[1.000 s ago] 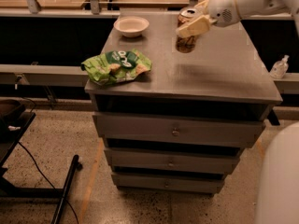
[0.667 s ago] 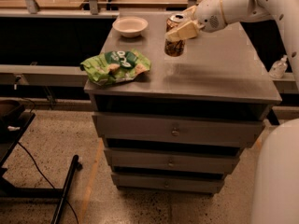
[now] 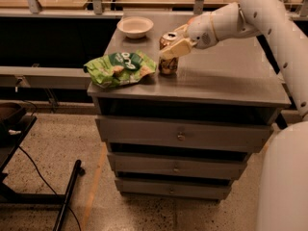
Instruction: Move orange can near green rice chip bag
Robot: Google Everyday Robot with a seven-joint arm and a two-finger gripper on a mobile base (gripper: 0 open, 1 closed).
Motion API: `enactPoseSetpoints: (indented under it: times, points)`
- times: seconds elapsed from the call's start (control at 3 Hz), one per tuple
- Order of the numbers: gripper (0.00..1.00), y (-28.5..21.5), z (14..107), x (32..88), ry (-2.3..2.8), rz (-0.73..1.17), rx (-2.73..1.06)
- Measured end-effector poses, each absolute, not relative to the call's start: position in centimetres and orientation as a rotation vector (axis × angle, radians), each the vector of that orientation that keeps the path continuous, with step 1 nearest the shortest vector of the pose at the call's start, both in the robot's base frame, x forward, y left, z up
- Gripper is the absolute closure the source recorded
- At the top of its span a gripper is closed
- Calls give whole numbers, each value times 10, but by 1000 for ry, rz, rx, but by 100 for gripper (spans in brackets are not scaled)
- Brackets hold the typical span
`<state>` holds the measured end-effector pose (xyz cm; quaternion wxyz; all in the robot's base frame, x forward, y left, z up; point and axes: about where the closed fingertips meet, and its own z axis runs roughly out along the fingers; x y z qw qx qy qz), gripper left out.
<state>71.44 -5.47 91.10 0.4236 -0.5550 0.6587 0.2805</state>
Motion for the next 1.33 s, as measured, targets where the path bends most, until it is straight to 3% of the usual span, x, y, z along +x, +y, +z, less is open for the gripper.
enactPoseSetpoints:
  times: [0.67, 1.0, 1.33]
  points:
    - [12, -43, 895, 708, 1659, 754, -1403]
    - [0, -80, 913, 709, 1649, 670, -1390]
    - [0, -142, 947, 703, 1601, 546, -1335]
